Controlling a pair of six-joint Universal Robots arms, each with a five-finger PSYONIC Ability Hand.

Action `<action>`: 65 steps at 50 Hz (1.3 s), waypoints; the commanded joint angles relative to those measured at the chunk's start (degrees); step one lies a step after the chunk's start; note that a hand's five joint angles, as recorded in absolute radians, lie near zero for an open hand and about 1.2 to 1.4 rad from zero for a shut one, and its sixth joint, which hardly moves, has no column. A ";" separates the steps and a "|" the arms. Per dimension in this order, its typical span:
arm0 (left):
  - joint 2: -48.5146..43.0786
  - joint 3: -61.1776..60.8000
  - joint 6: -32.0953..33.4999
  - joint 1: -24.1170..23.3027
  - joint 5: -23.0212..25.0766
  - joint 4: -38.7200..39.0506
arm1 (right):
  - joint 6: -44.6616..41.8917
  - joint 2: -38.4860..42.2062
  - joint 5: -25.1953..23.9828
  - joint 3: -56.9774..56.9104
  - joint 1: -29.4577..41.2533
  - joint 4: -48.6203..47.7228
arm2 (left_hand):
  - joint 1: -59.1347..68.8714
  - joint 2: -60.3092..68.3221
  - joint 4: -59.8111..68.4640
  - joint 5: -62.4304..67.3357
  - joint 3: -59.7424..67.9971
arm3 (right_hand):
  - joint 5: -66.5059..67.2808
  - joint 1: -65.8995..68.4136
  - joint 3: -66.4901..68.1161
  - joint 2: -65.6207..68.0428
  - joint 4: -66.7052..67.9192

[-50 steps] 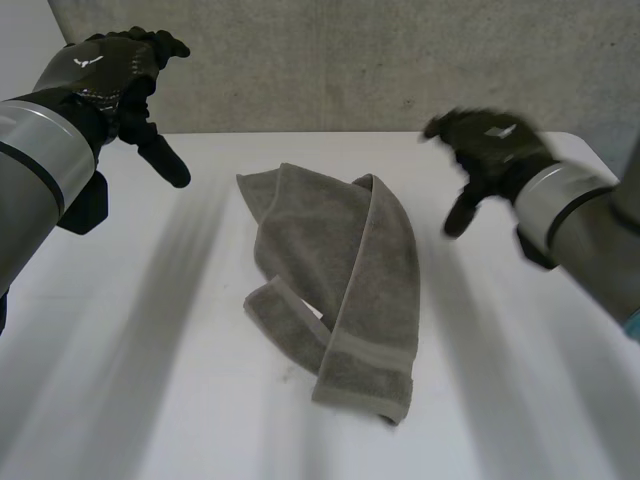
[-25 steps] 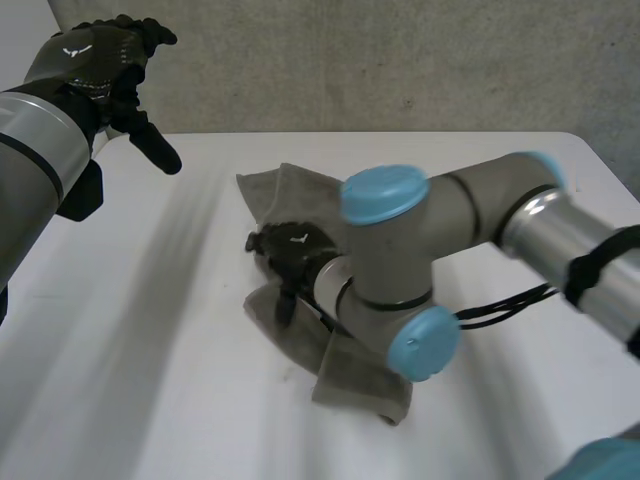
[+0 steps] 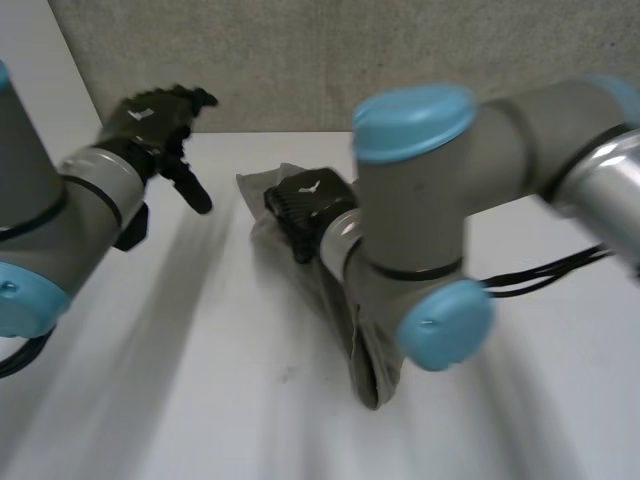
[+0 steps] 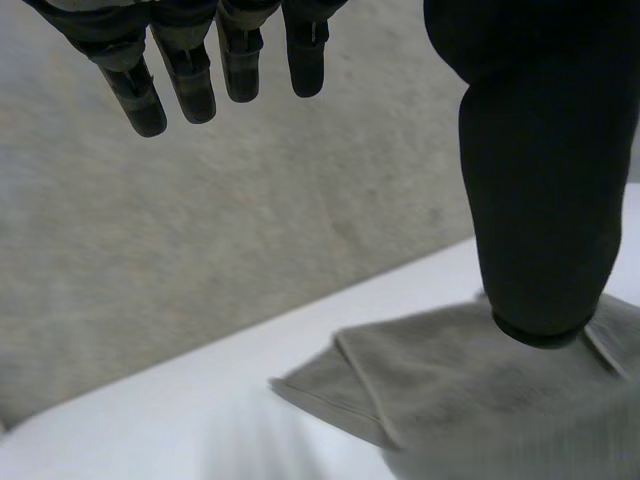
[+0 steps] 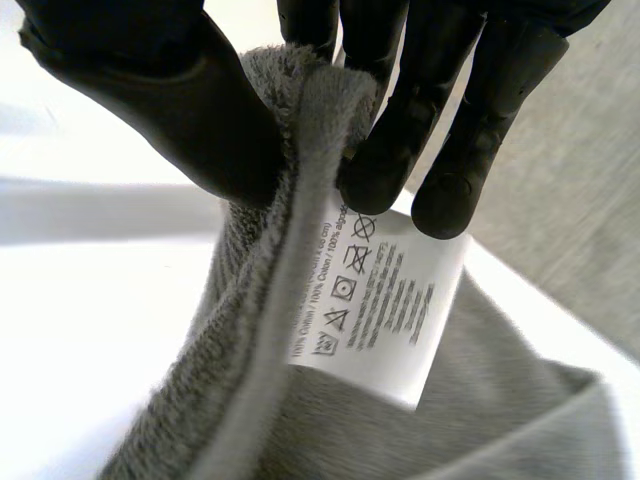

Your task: Fold the towel.

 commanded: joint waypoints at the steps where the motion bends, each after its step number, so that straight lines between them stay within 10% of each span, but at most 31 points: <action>1: -5.90 -0.73 0.05 0.04 8.37 2.55 | -14.67 -17.28 -1.17 19.81 -3.28 0.38 | 1.08 1.49 1.53 -0.17 1.56 | 3.44 3.13 3.49 3.94 3.20; 10: -11.96 -2.92 0.05 -0.14 16.18 6.23 | -21.53 -39.65 -3.01 39.92 -9.16 -0.06 | 1.75 2.16 2.20 0.51 2.23 | 3.44 3.13 3.49 3.94 3.20; 25: -16.98 -9.34 -0.47 -6.38 16.19 22.41 | -21.88 -61.65 -9.52 52.86 -14.70 4.06 | 1.92 2.33 2.37 0.68 2.40 | 3.44 3.13 3.49 3.94 3.20; 41: -19.96 -10.75 -0.91 -8.67 13.64 27.42 | -21.09 -70.27 -9.25 51.03 -15.58 5.65 | 10.66 11.08 11.11 9.42 11.15 | 3.44 3.13 3.49 3.94 3.20; 53: -22.87 -10.57 -2.23 -8.84 3.54 32.52 | -19.33 -71.68 -8.90 46.80 -18.22 6.27 | 69.45 69.86 69.90 68.20 69.93 | 3.44 3.13 3.49 3.94 3.20; 65: -11.26 -11.45 -1.35 -4.80 0.98 30.59 | -17.84 -66.50 -12.23 47.15 -28.58 2.76 | 69.52 69.93 69.97 68.27 70.00 | 3.44 3.13 3.49 3.94 3.20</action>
